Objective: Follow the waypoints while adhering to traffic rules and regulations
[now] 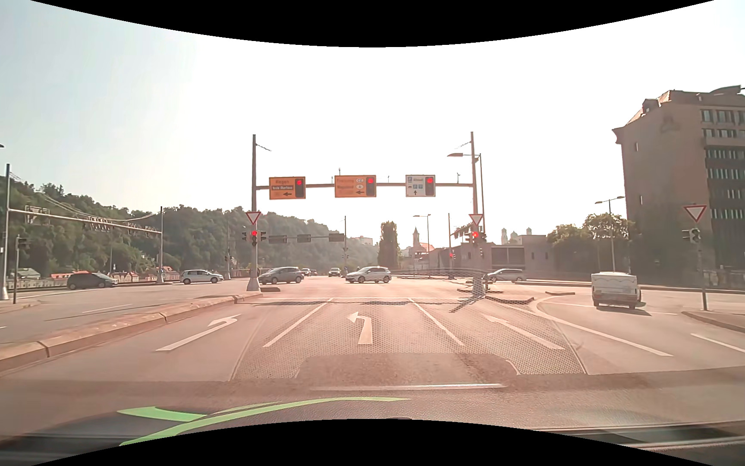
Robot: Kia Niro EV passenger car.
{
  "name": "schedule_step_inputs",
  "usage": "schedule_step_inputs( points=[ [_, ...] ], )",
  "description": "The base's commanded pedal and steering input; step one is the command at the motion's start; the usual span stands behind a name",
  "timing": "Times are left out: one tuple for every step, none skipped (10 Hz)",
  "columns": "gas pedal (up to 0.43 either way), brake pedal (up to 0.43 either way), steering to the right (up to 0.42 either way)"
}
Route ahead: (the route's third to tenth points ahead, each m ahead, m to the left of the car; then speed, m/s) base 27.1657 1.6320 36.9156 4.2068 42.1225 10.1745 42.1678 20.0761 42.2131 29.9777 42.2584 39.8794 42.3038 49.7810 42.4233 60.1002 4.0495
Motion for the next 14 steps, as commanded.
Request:
schedule_step_inputs(
  points=[
    [0.000,0.079,-0.002],
    [0.000,0.085,-0.002],
    [0.000,0.085,-0.003],
    [0.000,0.085,-0.003],
    [0.000,0.085,-0.003],
    [0.000,0.085,-0.004],
    [0.000,0.085,-0.005],
    [0.000,0.085,-0.005],
    [0.000,0.091,-0.006],
    [0.000,0.085,-0.006],
    [0.000,0.091,-0.006],
    [0.000,0.085,-0.006],
    [0.000,0.085,-0.006],
    [0.000,0.085,-0.006]
  ],
)
